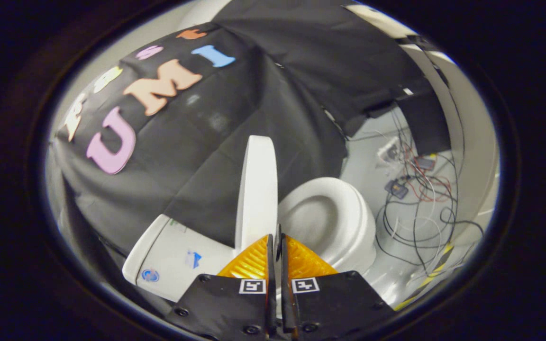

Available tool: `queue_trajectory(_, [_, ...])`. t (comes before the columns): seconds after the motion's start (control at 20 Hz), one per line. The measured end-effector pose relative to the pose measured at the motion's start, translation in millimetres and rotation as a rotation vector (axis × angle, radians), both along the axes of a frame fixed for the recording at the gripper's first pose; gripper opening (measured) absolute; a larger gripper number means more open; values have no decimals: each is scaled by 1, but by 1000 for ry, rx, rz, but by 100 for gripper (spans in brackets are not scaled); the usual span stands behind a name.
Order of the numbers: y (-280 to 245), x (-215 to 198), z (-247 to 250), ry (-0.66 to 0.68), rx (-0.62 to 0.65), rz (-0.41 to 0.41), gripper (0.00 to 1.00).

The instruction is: Open the toilet lid.

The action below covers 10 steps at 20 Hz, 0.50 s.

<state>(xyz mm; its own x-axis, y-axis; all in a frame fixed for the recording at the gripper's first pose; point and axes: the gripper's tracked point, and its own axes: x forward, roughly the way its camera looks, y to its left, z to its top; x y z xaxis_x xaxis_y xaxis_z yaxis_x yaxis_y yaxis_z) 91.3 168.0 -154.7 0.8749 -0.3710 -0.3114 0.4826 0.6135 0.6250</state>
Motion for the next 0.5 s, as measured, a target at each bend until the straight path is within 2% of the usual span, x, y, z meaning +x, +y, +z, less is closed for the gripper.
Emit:
queue_trajectory(0.25, [44,17,47,33,-219,139,6])
queue_trajectory(0.5, [87,39,81,3,-388,281,7])
